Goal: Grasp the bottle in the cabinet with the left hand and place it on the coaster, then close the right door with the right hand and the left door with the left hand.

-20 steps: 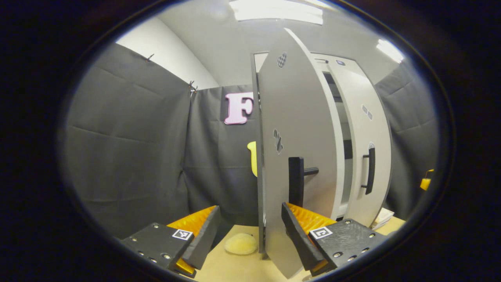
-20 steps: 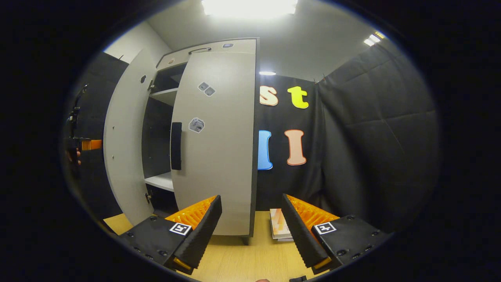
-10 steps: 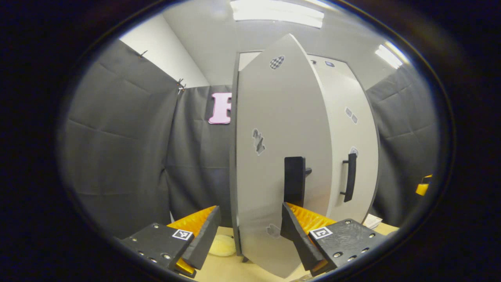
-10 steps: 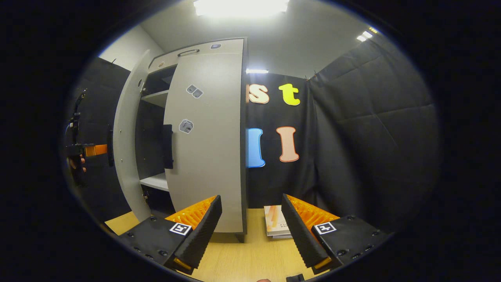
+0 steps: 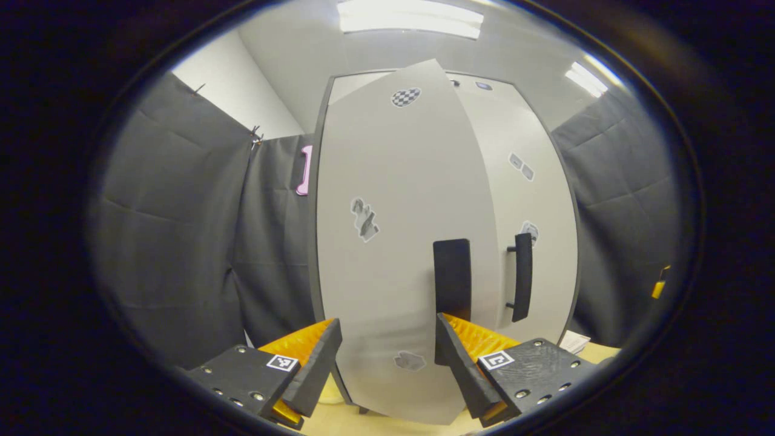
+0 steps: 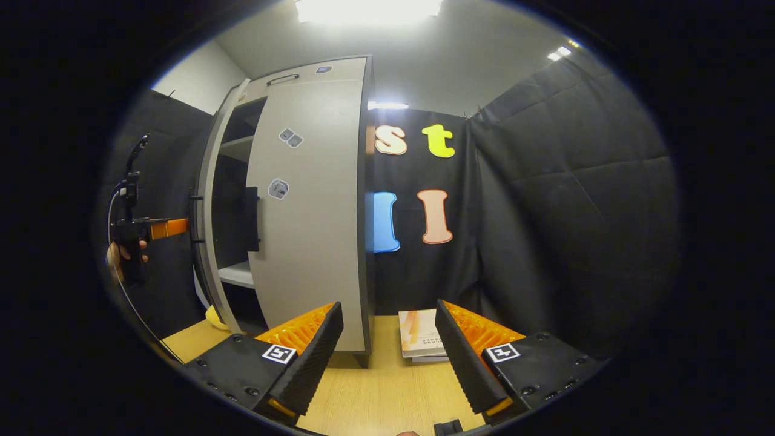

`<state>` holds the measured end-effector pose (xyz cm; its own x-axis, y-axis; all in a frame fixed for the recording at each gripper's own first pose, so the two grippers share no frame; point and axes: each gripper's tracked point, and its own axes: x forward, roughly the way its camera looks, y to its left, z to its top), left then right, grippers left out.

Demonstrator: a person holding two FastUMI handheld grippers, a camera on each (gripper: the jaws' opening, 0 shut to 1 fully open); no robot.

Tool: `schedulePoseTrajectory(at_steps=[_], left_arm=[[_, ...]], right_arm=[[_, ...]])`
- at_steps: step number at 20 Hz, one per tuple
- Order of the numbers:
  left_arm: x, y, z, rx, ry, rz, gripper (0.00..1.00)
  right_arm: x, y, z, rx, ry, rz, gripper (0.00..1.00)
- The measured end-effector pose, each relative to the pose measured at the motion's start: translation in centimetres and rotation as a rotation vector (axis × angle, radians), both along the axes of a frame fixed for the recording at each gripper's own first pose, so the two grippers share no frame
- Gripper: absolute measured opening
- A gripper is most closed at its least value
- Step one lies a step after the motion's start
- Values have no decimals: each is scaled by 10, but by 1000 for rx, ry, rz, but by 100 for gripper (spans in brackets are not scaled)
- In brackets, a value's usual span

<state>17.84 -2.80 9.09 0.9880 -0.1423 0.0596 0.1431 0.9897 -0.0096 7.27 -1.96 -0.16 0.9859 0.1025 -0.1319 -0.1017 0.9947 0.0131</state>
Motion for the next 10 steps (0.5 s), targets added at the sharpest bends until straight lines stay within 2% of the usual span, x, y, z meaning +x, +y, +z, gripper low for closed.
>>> schedulePoseTrajectory(at_steps=[3,10], left_arm=[[-11,-2,3,14,-7,8,94],[-71,4,-1,37,-24,79,94]], right_arm=[[-2,4,3,5,-7,23,98],[-1,14,9,25,-56,106,98]])
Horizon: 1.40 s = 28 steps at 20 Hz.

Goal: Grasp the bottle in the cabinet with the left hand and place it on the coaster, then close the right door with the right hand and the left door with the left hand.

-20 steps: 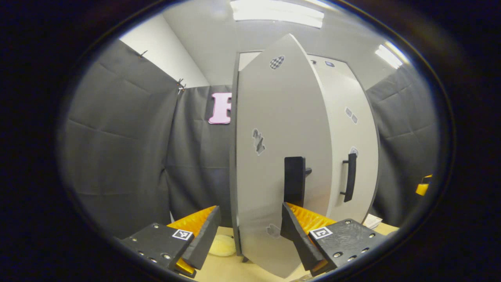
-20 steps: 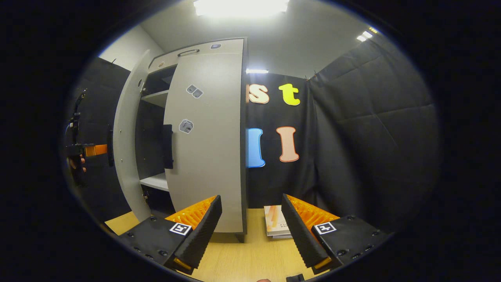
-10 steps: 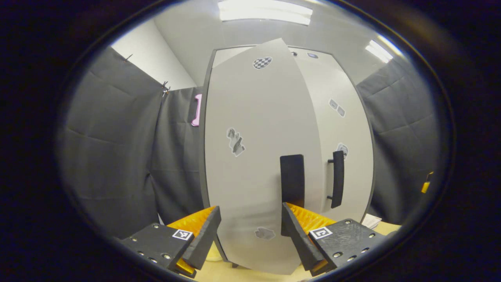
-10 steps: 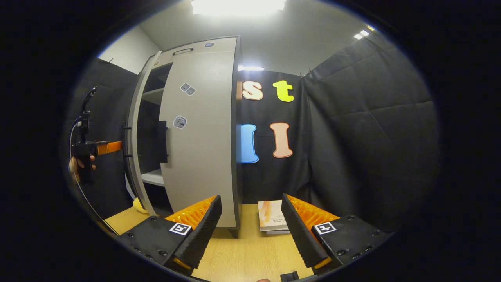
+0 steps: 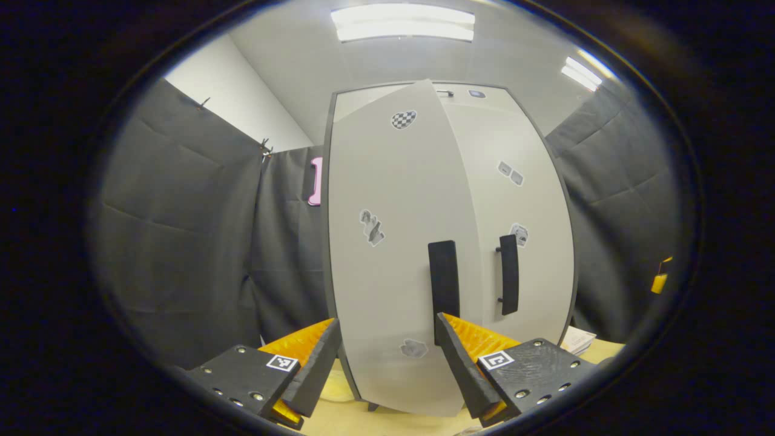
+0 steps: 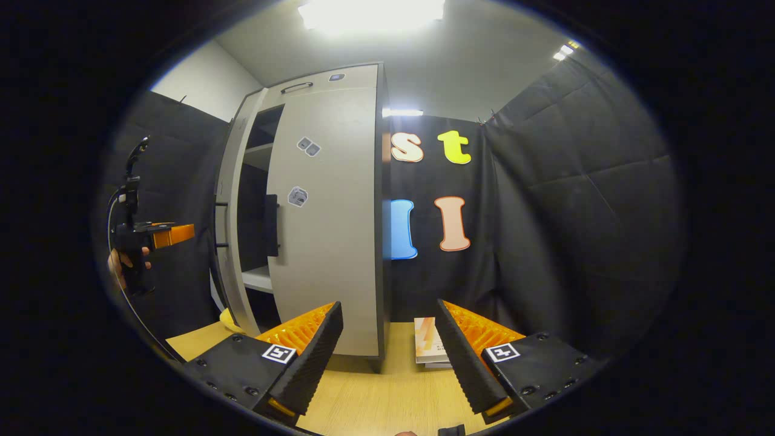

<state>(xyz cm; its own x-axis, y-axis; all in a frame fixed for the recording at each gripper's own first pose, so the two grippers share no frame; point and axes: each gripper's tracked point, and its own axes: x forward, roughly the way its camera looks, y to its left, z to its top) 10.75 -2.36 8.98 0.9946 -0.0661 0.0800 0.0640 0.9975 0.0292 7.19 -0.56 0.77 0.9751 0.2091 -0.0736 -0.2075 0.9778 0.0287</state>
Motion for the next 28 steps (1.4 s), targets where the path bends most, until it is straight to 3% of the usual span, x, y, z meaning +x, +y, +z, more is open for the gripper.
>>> schedulePoseTrajectory(at_steps=[6,10,11,12,25,28], left_arm=[[-60,24,-3,25,2,46,92],[-91,44,0,47,-3,60,92],[-97,50,1,57,-9,64,94],[-104,55,3,61,-19,67,92],[-155,93,-29,31,-31,80,92],[-167,100,-37,62,-28,90,92]], right_arm=[[-14,11,9,14,-30,41,98],[-29,16,13,11,-44,25,98],[-34,19,15,20,-47,30,93],[-38,20,16,18,-48,24,98],[-89,8,14,-29,-68,-85,97],[-95,9,11,-20,-61,-91,97]])
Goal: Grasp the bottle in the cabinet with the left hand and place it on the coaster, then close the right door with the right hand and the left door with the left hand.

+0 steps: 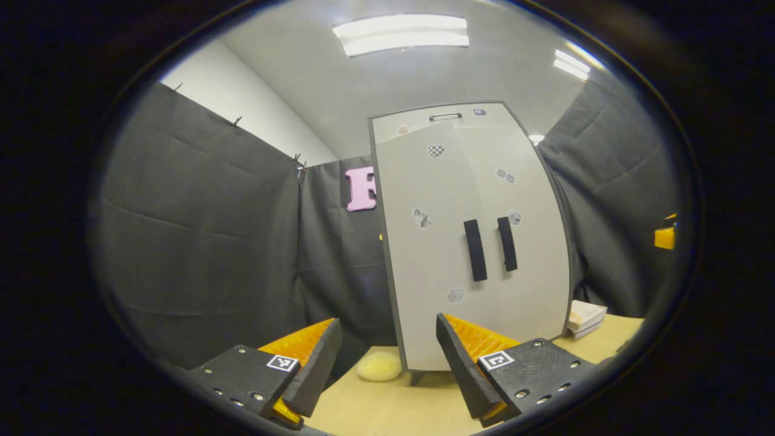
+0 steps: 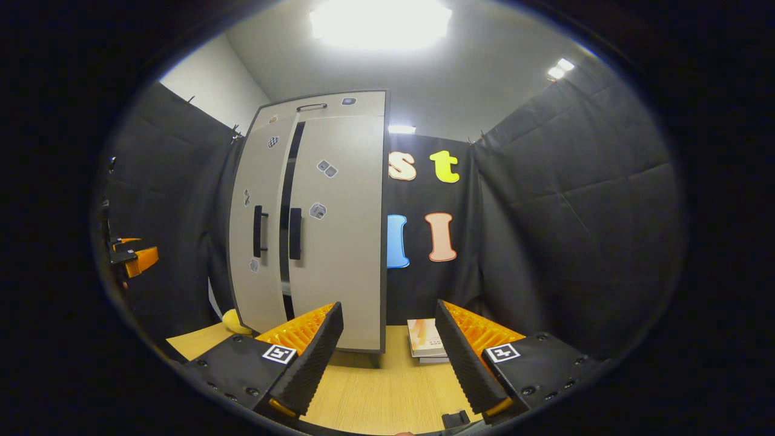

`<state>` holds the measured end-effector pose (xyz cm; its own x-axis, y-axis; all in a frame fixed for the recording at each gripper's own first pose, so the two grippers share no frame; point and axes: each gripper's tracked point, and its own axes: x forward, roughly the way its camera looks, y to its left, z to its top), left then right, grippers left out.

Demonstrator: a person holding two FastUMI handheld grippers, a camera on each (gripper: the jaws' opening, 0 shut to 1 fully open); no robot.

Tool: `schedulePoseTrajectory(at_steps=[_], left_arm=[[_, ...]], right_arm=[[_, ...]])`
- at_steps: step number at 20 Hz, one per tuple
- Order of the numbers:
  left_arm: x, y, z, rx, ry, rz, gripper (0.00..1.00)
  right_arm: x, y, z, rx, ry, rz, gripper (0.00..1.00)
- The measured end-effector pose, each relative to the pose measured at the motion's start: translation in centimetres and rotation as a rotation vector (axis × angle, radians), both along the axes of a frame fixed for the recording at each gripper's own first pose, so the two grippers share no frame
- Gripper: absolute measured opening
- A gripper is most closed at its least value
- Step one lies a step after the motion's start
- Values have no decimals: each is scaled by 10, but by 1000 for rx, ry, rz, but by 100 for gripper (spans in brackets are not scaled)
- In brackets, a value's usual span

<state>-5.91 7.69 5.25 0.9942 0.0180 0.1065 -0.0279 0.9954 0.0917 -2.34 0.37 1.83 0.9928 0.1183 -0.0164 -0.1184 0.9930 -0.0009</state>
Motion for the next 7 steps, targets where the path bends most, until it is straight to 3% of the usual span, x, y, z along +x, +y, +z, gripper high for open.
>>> schedulePoseTrajectory(at_steps=[1,2,7], left_arm=[[-2,2,-4,12,9,2,94],[-4,3,-7,20,18,5,94],[-7,6,-11,2,31,12,92]], right_arm=[[-2,0,0,3,1,-2,93],[-3,0,-1,6,1,-5,98],[-7,4,-2,6,-2,-2,98]])
